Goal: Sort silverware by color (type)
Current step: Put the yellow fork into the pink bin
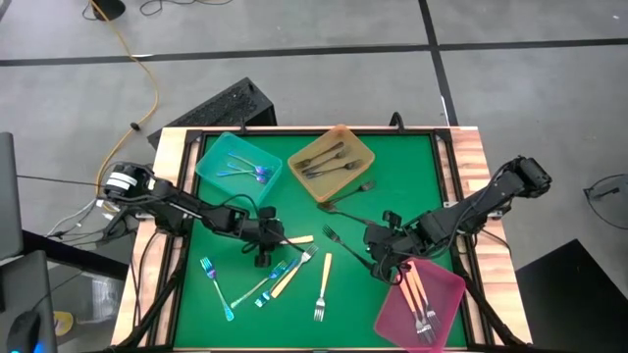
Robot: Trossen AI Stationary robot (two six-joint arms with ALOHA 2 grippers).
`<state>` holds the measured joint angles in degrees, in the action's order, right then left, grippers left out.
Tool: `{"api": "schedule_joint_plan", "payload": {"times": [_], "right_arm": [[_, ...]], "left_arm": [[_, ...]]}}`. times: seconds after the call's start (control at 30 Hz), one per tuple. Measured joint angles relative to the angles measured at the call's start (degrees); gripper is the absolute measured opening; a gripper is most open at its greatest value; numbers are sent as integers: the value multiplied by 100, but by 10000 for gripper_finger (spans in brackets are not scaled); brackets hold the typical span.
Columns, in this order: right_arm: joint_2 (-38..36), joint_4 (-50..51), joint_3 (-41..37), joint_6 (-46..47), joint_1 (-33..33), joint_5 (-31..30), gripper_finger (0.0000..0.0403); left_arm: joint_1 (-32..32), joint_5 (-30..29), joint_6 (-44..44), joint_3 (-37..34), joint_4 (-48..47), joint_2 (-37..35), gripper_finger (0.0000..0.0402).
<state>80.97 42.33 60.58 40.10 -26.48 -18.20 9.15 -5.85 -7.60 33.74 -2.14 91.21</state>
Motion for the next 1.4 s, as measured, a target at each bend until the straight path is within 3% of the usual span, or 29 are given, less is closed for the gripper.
{"api": "schedule_joint_plan", "payload": {"times": [0.13,0.4,0.77,0.9,1.07,1.23,1.4], "right_arm": [[0,-32,2,0,0,-10,126],[0,-243,2,-3,-3,-271,126],[0,-706,4,-525,-25,-1235,126],[0,-1282,4,-1093,-24,-1526,126],[122,-2277,3,-2188,14,-1785,126],[559,-4019,-4,-3820,-16,-2134,126],[1112,-5538,2,-4940,93,-2094,126]], "left_arm": [[-55,68,141,0,-16,5,17],[-68,48,176,-52,213,-88,17],[-65,-802,193,-59,231,-1601,17],[-64,-855,245,-59,745,-2274,17],[38,-378,714,-52,1938,-2907,16],[243,-27,1206,-46,3135,-3094,16],[486,184,1819,-46,3678,-2986,16]]}}
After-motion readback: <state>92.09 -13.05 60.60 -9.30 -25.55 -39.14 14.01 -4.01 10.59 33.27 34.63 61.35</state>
